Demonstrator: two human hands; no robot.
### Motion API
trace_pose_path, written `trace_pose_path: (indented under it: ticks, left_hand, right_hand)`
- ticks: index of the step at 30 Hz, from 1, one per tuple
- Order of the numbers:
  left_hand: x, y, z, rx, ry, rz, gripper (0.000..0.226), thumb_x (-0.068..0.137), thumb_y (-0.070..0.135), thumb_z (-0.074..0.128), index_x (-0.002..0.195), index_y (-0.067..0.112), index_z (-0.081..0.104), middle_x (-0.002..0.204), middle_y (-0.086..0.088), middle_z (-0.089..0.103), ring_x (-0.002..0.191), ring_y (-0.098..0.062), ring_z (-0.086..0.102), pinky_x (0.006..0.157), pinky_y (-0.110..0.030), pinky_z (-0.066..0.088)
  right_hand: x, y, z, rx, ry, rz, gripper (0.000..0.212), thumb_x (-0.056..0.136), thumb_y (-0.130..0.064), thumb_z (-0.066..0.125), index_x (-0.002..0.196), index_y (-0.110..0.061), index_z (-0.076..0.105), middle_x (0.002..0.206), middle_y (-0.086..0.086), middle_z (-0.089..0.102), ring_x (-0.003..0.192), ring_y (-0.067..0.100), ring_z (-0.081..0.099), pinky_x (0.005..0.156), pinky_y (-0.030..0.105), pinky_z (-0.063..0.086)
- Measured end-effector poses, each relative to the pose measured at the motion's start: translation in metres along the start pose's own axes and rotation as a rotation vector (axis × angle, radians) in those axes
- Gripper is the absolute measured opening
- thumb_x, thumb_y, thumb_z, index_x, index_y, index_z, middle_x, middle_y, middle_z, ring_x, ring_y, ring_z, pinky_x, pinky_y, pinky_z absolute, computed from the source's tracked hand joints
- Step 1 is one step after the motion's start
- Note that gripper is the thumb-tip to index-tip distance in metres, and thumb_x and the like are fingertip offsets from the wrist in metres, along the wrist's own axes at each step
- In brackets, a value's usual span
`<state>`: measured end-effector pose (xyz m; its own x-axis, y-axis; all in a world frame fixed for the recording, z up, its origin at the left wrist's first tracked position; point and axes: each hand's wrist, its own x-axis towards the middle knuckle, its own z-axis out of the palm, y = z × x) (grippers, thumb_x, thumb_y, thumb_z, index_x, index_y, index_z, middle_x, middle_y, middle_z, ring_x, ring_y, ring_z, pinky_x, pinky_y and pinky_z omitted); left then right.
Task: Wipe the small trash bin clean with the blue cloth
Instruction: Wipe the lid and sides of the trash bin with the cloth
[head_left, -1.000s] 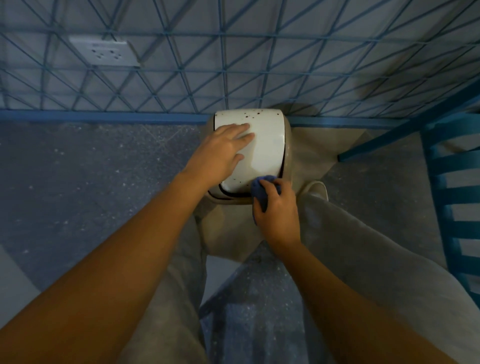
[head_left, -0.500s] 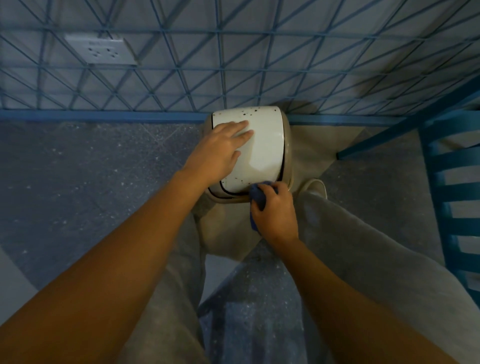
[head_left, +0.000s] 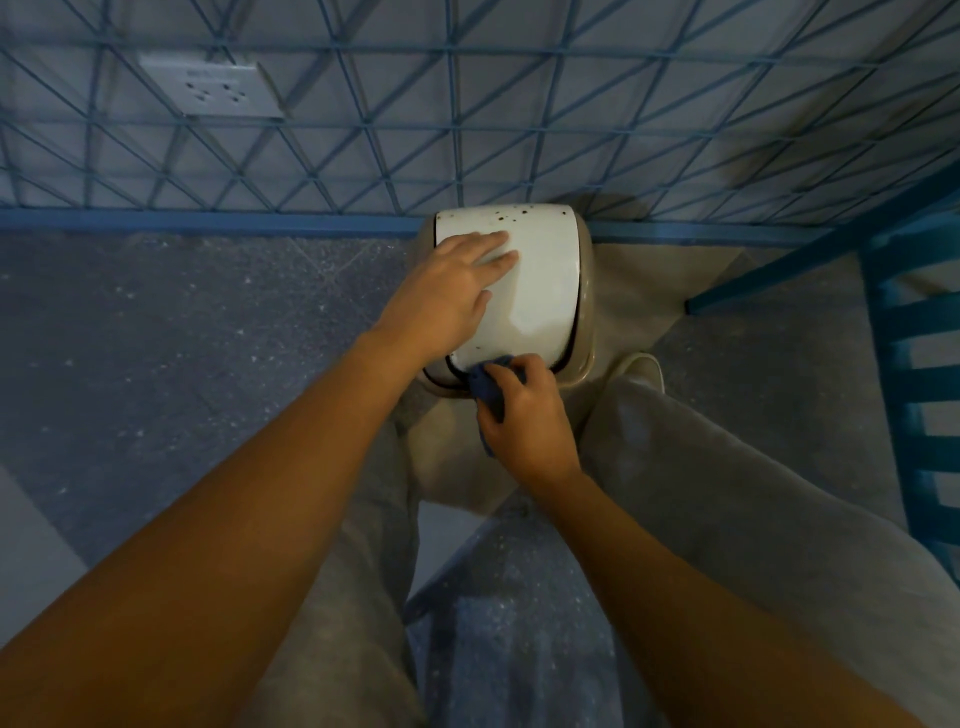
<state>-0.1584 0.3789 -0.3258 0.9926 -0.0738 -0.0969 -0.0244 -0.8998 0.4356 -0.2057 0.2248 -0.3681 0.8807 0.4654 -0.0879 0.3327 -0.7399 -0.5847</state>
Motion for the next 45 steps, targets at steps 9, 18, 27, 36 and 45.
trace_pose_path:
  ticks: [9, 18, 27, 36, 45]
  left_hand:
    - [0.001, 0.001, -0.002, -0.005, 0.010, -0.004, 0.046, 0.092, 0.008, 0.045, 0.138, 0.014, 0.040, 0.150, -0.005, 0.032, 0.138, -0.026, 0.027, 0.114, -0.031, 0.017]
    - [0.002, -0.003, 0.002, -0.008, 0.025, 0.002, 0.045, 0.092, 0.007, 0.046, 0.136, 0.014, 0.043, 0.148, -0.006, 0.036, 0.136, -0.028, 0.030, 0.114, -0.032, 0.020]
    - [0.003, -0.005, 0.002, -0.024, 0.042, 0.012, 0.041, 0.093, 0.004, 0.042, 0.133, 0.012, 0.047, 0.146, -0.007, 0.040, 0.134, -0.029, 0.033, 0.112, -0.033, 0.023]
    - [0.004, -0.007, 0.003, -0.037, 0.049, 0.005, 0.043, 0.091, 0.000, 0.044, 0.132, 0.012, 0.049, 0.145, -0.007, 0.041, 0.134, -0.029, 0.034, 0.111, -0.031, 0.023]
    - [0.004, -0.007, 0.001, -0.040, 0.031, 0.001, 0.044, 0.092, 0.002, 0.043, 0.133, 0.015, 0.047, 0.146, -0.005, 0.039, 0.135, -0.027, 0.032, 0.112, -0.029, 0.020]
  right_hand:
    - [0.019, -0.026, -0.003, 0.038, 0.072, -0.129, 0.039, 0.079, -0.016, 0.066, 0.114, -0.001, 0.060, 0.114, 0.019, 0.060, 0.093, 0.031, 0.059, 0.083, 0.036, 0.049]
    - [0.012, -0.022, -0.002, -0.022, -0.050, -0.194, 0.032, 0.070, -0.012, 0.070, 0.099, -0.003, 0.061, 0.087, 0.016, 0.067, 0.074, 0.033, 0.060, 0.063, 0.036, 0.048]
    - [0.020, -0.018, 0.002, -0.037, -0.055, -0.287, 0.026, 0.071, -0.011, 0.070, 0.092, -0.004, 0.056, 0.080, 0.014, 0.065, 0.068, 0.030, 0.058, 0.057, 0.031, 0.040]
    - [0.025, -0.019, -0.003, -0.009, -0.080, -0.336, 0.030, 0.074, -0.015, 0.066, 0.099, -0.002, 0.056, 0.087, 0.016, 0.066, 0.075, 0.032, 0.057, 0.061, 0.034, 0.040]
    - [0.018, -0.005, 0.002, -0.043, -0.179, -0.347, 0.024, 0.072, -0.012, 0.065, 0.092, -0.003, 0.056, 0.084, 0.018, 0.065, 0.076, 0.035, 0.058, 0.062, 0.039, 0.045]
